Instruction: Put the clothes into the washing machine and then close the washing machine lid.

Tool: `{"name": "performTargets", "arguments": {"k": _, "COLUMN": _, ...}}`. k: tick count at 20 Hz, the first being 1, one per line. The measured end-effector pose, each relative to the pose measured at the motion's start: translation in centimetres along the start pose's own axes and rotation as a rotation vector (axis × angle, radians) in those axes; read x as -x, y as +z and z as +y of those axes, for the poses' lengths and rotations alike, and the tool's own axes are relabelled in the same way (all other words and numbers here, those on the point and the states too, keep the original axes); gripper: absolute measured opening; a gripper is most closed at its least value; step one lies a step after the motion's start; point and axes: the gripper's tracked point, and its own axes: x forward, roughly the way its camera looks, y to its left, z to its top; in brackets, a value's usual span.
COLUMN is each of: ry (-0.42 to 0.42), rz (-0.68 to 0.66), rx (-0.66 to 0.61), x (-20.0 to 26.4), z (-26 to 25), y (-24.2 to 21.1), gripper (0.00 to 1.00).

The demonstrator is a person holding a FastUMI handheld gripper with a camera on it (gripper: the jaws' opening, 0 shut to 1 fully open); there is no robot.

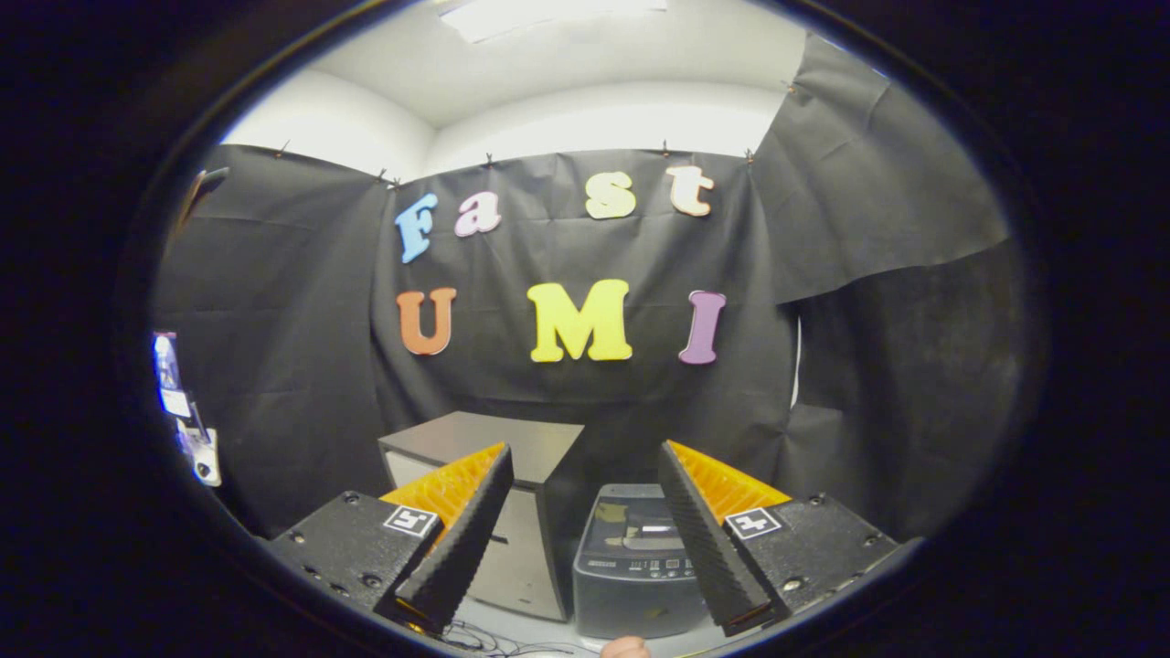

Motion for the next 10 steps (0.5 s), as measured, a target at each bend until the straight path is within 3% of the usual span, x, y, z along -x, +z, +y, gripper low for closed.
{"name": "performTargets", "arguments": {"k": 10, "ry": 0.019, "rz": -0.005, "rx": -0.037, "x": 2.0, "z": 1.3, "y": -1.0, "gripper": 0.99}}
